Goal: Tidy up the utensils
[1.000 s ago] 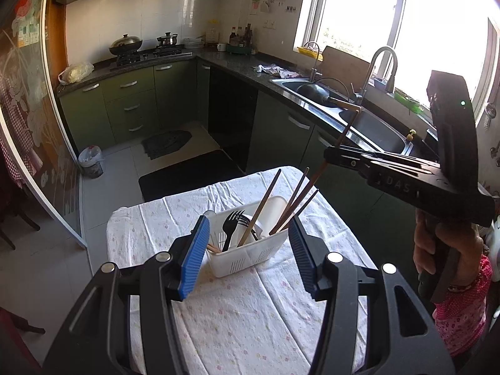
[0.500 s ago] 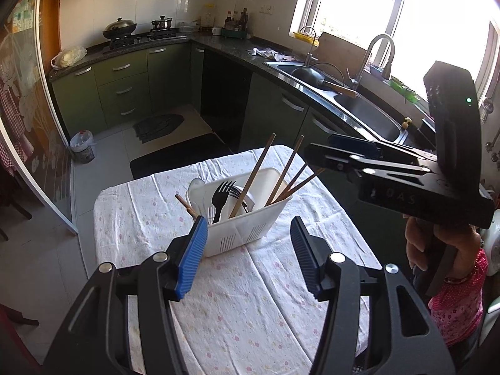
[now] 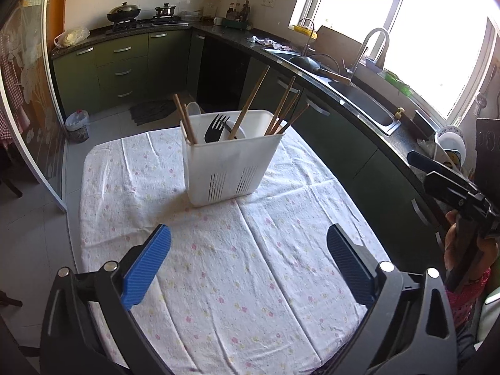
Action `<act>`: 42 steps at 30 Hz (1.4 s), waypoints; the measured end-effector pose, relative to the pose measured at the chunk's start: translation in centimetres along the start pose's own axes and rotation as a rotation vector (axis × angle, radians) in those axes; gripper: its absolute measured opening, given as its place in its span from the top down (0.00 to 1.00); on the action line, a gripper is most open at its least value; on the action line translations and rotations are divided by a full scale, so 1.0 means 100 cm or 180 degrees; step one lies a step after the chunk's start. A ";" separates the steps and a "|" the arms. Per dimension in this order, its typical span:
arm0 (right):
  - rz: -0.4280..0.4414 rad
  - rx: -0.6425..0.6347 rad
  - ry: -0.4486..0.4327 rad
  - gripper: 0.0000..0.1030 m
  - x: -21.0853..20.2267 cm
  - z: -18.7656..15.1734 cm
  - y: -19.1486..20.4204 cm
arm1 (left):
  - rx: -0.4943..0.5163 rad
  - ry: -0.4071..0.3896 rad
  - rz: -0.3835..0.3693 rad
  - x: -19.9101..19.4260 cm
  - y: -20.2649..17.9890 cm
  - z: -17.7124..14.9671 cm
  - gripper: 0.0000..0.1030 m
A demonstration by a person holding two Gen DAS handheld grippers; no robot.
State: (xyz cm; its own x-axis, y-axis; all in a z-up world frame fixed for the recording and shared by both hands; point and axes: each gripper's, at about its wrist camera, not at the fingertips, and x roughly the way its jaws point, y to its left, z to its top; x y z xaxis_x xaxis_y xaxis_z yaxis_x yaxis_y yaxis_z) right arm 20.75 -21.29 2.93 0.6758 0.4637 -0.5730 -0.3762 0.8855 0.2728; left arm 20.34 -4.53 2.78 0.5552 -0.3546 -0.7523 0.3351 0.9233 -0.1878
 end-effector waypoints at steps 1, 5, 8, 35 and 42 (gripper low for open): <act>-0.0124 -0.0025 -0.0006 0.04 -0.003 -0.012 -0.004 | 0.0043 0.0004 0.0102 0.003 0.002 -0.012 0.07; -0.0420 -0.0070 0.0146 0.04 0.008 -0.054 -0.027 | 0.0004 0.0080 0.0394 0.022 0.021 -0.059 0.07; -0.0470 -0.0007 0.0324 0.04 0.029 -0.082 -0.052 | -0.0156 0.0235 0.0467 0.047 0.039 -0.088 0.07; -0.0601 0.0218 -0.0503 0.04 0.037 -0.099 -0.053 | -0.0380 -0.0935 0.1345 0.020 0.055 -0.095 0.07; -0.0823 -0.0017 -0.0798 0.04 -0.006 -0.115 -0.015 | -0.0336 -0.1188 0.1495 -0.017 0.038 -0.112 0.07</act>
State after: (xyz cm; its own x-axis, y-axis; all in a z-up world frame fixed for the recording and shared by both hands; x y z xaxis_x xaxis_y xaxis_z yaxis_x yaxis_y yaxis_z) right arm 13.61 -23.29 -6.08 0.8833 0.2181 -0.4149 -0.1752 0.9746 0.1392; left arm 12.21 1.24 -3.74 0.8611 0.0839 -0.5014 -0.0769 0.9964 0.0345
